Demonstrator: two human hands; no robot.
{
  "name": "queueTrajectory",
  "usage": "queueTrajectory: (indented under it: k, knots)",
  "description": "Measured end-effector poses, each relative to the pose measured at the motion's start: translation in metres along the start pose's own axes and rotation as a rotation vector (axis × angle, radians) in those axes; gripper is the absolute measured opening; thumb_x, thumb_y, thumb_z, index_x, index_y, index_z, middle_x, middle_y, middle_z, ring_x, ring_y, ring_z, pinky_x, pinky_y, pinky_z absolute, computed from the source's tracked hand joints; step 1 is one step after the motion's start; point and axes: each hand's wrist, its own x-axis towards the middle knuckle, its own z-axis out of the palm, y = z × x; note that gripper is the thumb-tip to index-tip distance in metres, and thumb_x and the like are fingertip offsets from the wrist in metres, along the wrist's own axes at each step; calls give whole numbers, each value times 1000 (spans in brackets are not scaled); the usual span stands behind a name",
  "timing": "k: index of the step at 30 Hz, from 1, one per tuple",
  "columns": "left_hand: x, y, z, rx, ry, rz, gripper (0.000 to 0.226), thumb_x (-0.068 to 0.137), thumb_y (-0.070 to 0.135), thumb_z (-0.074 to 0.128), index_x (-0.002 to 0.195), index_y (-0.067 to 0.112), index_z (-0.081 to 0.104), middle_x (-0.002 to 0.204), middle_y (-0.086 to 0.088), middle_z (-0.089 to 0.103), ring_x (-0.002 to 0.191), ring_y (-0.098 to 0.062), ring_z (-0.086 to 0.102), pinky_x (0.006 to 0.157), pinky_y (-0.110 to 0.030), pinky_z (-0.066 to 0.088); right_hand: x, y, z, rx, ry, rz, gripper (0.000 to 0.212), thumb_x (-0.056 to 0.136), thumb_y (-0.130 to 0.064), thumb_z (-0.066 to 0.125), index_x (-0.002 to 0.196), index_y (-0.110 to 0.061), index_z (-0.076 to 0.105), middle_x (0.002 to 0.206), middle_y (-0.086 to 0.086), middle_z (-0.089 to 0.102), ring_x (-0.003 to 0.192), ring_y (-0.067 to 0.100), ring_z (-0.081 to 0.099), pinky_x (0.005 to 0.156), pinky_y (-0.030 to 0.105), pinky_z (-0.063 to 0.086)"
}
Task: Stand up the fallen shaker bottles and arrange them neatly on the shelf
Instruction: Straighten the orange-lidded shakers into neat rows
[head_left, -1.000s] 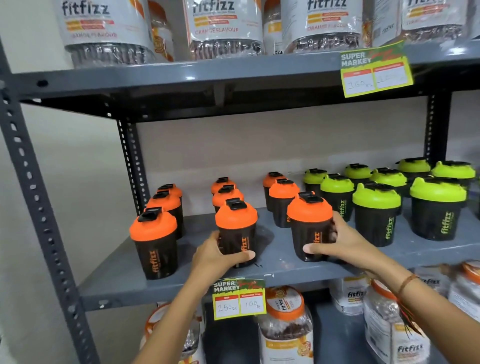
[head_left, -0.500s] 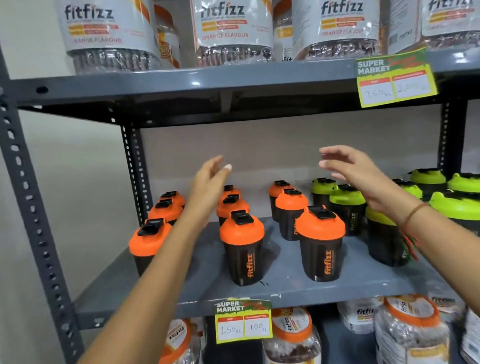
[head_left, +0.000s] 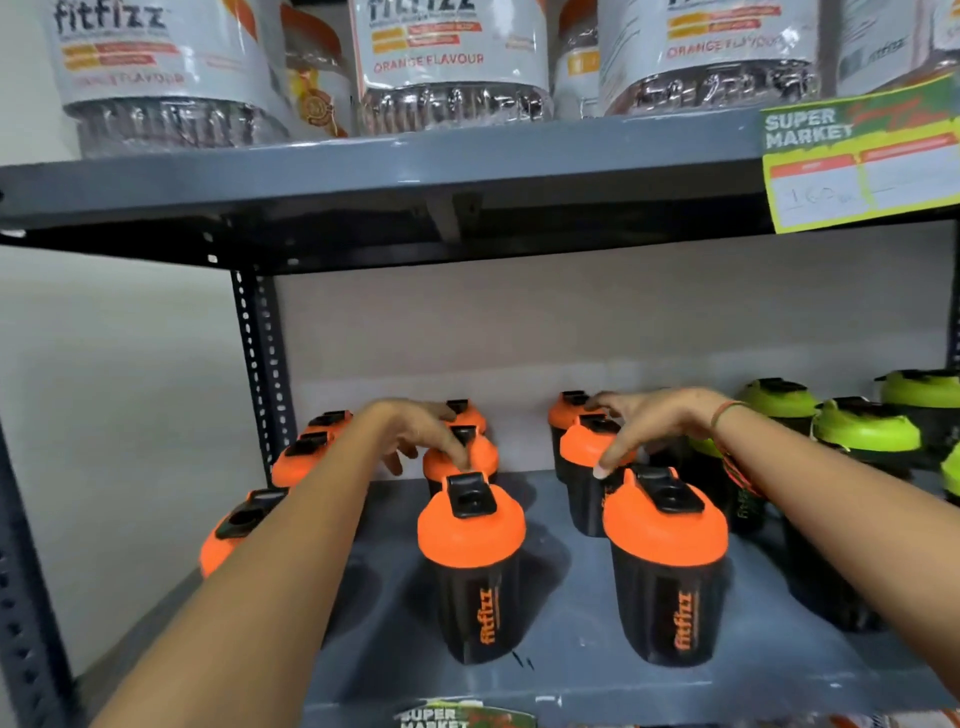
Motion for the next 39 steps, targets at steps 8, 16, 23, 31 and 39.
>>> queueTrajectory:
  k: [8,16,23,31,39]
  knots:
    - [6,8,12,-10,24,14,90,64,26,86,139,29,38,143,-6,40,124,-31,49,96,-47,51,20,11,3,90,-15,-10,109,60,-27,92,150,-32,30,126,-2,49,106,20,64,83,41,60]
    - [3,9,22,-88,85,15,86,61,29,89,133,23,42,136,-8,44,121,-34,50,98,-51,49,14,15,10,136,78,-69,100,61,-31,92,145,-30,39,135,0,50,110,19,62,81,38,61]
    - [-3,9,19,-31,119,2,109,56,48,88,145,30,28,148,-6,37,127,-33,44,97,-50,48,10,15,9,120,81,-69,109,60,-40,90,150,-34,29,141,1,49,120,23,59,98,36,52]
    - [-64,-4,-24,-264,585,310,59,74,52,74,124,25,59,112,-4,63,92,-17,59,76,-26,46,-55,-25,-18,423,668,-284,60,78,-35,80,132,-22,56,130,4,58,121,18,54,95,26,42]
    - [-137,-103,-13,-748,1066,473,46,80,49,67,117,23,63,106,3,69,100,-11,64,93,-30,49,-119,-114,79,782,701,-468,90,62,-57,77,141,-33,41,142,-9,44,128,4,47,98,20,38]
